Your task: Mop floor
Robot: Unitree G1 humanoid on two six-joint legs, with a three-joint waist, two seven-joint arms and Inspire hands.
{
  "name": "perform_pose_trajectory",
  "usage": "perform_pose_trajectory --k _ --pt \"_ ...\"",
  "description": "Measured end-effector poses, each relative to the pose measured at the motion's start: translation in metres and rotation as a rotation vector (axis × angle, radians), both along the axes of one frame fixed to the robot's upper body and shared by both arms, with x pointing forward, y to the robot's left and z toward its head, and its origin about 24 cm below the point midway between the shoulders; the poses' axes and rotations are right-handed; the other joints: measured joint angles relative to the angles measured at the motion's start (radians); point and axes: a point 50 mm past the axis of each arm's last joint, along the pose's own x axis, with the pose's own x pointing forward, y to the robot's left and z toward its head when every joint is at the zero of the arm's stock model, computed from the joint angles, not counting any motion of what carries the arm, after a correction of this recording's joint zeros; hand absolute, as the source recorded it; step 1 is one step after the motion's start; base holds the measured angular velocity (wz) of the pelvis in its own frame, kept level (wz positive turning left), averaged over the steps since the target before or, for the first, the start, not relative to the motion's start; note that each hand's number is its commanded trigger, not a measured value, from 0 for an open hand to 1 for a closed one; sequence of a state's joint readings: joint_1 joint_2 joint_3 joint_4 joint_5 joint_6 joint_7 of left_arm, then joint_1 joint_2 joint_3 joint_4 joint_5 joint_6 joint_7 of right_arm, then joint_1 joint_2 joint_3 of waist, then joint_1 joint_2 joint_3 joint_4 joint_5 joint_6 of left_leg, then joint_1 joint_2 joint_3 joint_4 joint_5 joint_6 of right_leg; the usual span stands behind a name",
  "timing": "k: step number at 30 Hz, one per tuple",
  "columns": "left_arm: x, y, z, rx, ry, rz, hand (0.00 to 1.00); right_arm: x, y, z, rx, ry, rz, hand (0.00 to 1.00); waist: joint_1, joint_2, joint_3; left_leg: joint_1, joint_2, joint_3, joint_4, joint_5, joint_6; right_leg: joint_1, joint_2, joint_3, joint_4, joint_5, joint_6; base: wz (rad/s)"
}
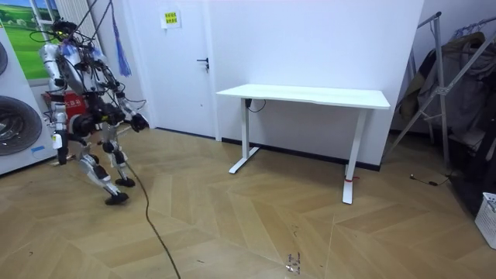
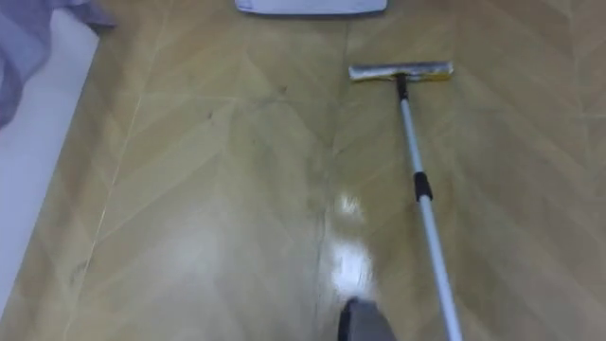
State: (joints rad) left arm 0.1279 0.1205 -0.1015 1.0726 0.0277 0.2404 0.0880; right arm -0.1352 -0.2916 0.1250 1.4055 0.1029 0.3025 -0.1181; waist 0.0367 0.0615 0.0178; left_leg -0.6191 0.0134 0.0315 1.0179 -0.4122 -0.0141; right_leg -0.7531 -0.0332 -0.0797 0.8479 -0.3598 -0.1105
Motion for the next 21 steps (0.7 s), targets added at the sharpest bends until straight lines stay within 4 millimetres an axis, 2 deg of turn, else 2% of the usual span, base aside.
perform_pose_trajectory --k 1,2,3,4,5,6,7,8,10,11,12,13,14,15,16,18,19,20,21 --pt "0.002 0.002 0.001 0.004 -0.012 0.014 0.0 0.03 -0.003 0.008 -0.026 -0.072 0.018 1.0 0.014 -0.015 0.0092 -0.064 -0.011 0.008 0.001 -0.001 -0.001 0.013 0.005 0.0 0.013 -0.022 -0.008 -0.16" --pt "0.005 0.005 0.002 0.01 -0.028 0.03 0.0 0.056 -0.003 0.016 -0.044 -0.142 0.034 1.0 0.049 -0.032 0.0178 -0.119 -0.011 0.025 -0.039 0.002 0.002 0.032 0.014 -0.001 0.014 -0.033 -0.019 -0.29" --pt "0.005 0.007 0.003 0.013 -0.03 0.029 0.0 0.069 -0.003 0.021 -0.048 -0.175 0.041 1.0 0.06 -0.041 0.0205 -0.143 -0.012 0.027 -0.072 0.005 -0.003 0.043 0.017 -0.001 0.013 -0.037 -0.019 -0.29" --pt "0.006 0.011 0.004 0.022 -0.036 0.029 0.0 0.084 -0.001 0.026 -0.038 -0.198 0.04 1.0 0.082 -0.056 0.0199 -0.186 -0.025 0.034 -0.159 0.023 -0.007 0.069 0.027 -0.002 0.011 -0.053 -0.02 -0.06" --pt "0.006 0.016 0.005 0.034 -0.045 0.03 0.0 0.074 0.001 0.022 -0.013 -0.151 0.0 1.0 0.1 -0.067 0.0173 -0.213 -0.029 0.039 -0.233 0.066 -0.001 0.108 0.036 -0.004 0.008 -0.078 -0.02 0.0" --pt "0.008 0.018 0.006 0.038 -0.052 0.027 0.0 0.067 0.001 0.019 -0.002 -0.137 -0.008 1.0 0.103 -0.074 0.0195 -0.218 -0.029 0.047 -0.267 0.097 0.008 0.129 0.039 -0.007 0.007 -0.092 -0.02 -0.1" --pt "0.002 0.019 0.005 0.038 -0.038 0.025 0.0 0.058 -0.001 0.017 0.006 -0.111 -0.012 1.0 0.109 -0.082 0.02 -0.216 -0.027 0.05 -0.298 0.159 0.027 0.17 0.046 -0.003 0.005 -0.117 -0.02 -0.25" --pt "-0.002 0.018 0.005 0.019 -0.027 0.024 0.0 0.053 -0.003 0.016 0.004 -0.084 0.006 1.0 0.107 -0.082 0.0187 -0.196 -0.026 0.052 -0.298 0.198 0.049 0.201 0.05 0.004 0.003 -0.138 -0.011 -0.28" --pt "0.006 0.016 0.005 -0.007 -0.045 0.01 0.0 0.042 -0.008 0.015 -0.004 -0.05 0.016 1.0 0.099 -0.085 0.019 -0.171 -0.029 0.071 -0.283 0.208 0.073 0.228 0.042 0.013 0.005 -0.166 0.007 -0.18" --pt "0.018 0.014 0.006 -0.017 -0.071 -0.015 0.0 0.034 -0.01 0.013 -0.005 -0.031 0.013 1.0 0.1 -0.085 0.0187 -0.16 -0.036 0.084 -0.272 0.201 0.094 0.235 0.028 0.013 0.023 -0.175 0.02 -0.18" --pt "0.024 0.013 0.007 -0.024 -0.091 -0.023 0.0 0.03 -0.009 0.012 -0.002 -0.025 0.012 1.0 0.101 -0.085 0.0189 -0.155 -0.04 0.089 -0.265 0.192 0.104 0.232 0.019 0.007 0.046 -0.173 0.026 -0.17" --pt "0.035 0.012 0.009 -0.031 -0.123 -0.037 0.0 0.023 -0.006 0.008 0.006 -0.012 0.013 1.0 0.095 -0.083 0.0192 -0.138 -0.049 0.101 -0.256 0.17 0.119 0.219 -0.003 -0.015 0.111 -0.154 0.063 -0.12" --pt "0.042 0.011 0.01 -0.034 -0.146 -0.046 0.0 0.012 -0.003 0.005 0.009 0.01 0.014 1.0 0.087 -0.078 0.0177 -0.112 -0.06 0.103 -0.254 0.15 0.127 0.202 -0.022 -0.015 0.185 -0.109 0.105 0.0" --pt "0.045 0.011 0.011 -0.035 -0.155 -0.049 0.0 0.008 -0.002 0.003 0.01 0.018 0.012 1.0 0.08 -0.069 0.0191 -0.096 -0.063 0.099 -0.254 0.141 0.13 0.187 -0.024 -0.01 0.218 -0.08 0.114 0.0" --pt "0.048 0.01 0.011 -0.036 -0.169 -0.058 0.0 0.001 -0.001 0.002 0.005 0.037 0.011 1.0 0.072 -0.047 0.0195 -0.067 -0.06 0.088 -0.263 0.124 0.134 0.173 -0.02 0.014 0.236 -0.061 0.124 0.0" --pt "0.046 0.008 0.011 -0.039 -0.164 -0.059 0.0 -0.008 -0.001 0.0 -0.013 0.058 0.02 1.0 0.052 -0.023 0.0173 -0.023 -0.063 0.087 -0.308 0.126 0.135 0.149 -0.03 0.028 0.135 -0.061 0.129 0.0" --pt "0.043 0.009 0.01 -0.032 -0.148 -0.065 0.0 -0.013 0.0 -0.002 -0.019 0.074 0.031 1.0 0.047 -0.017 0.0132 0.01 -0.066 0.088 -0.34 0.129 0.134 0.149 -0.045 0.026 0.006 -0.048 0.135 0.05" --pt "0.038 0.011 0.009 -0.019 -0.133 -0.066 0.0 -0.022 0.004 -0.004 -0.011 0.092 0.034 1.0 0.042 -0.016 0.0125 0.051 -0.067 0.087 -0.363 0.13 0.131 0.17 -0.052 0.02 -0.109 0.03 0.119 0.09" --pt "0.034 0.011 0.009 -0.016 -0.122 -0.063 0.0 -0.028 0.005 -0.006 -0.006 0.101 0.031 1.0 0.037 -0.011 0.0086 0.072 -0.065 0.078 -0.378 0.131 0.128 0.187 -0.053 0.011 -0.135 0.047 0.11 0.24"
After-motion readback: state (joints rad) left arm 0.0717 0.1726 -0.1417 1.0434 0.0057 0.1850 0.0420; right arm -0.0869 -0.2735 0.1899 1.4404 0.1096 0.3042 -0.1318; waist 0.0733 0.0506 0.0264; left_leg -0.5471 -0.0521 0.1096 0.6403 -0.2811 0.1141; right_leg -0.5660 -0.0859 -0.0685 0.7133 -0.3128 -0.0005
